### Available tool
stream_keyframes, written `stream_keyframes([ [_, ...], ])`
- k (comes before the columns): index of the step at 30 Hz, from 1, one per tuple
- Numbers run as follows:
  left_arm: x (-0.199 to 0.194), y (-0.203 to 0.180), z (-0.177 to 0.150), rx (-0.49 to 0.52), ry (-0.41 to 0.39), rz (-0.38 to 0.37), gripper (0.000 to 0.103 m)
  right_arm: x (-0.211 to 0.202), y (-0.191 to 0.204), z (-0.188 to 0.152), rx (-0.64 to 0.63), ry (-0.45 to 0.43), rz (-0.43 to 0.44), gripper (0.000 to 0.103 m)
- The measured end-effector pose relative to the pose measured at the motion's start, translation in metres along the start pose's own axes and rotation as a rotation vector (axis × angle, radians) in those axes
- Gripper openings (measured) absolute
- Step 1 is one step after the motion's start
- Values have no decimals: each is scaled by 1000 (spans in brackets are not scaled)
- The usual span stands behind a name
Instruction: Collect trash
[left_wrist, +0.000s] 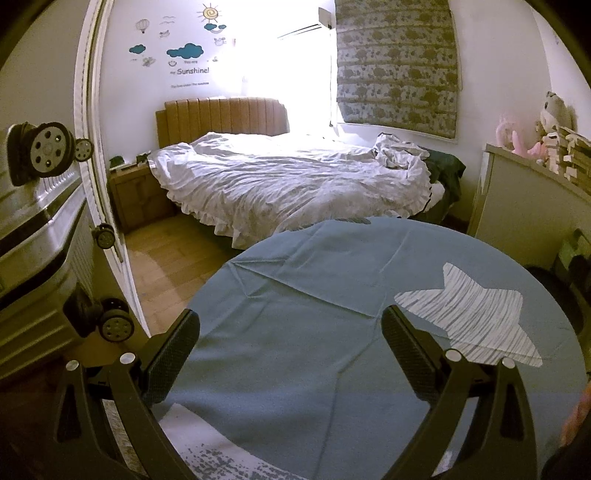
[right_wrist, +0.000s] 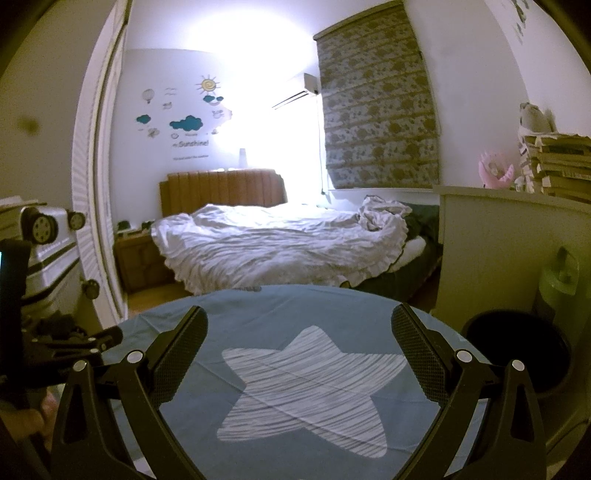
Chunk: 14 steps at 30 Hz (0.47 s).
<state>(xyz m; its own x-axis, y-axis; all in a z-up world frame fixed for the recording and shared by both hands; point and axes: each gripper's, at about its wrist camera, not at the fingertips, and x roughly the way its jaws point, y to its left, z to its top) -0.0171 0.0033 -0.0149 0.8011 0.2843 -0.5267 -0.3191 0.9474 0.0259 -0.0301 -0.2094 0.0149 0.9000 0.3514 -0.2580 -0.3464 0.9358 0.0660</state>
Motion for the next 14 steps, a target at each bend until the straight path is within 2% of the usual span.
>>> stream_keyframes([
  [14, -4, -5, -2, -2, -17, -8, 98, 0, -1, 0, -2, 0, 1, 98],
])
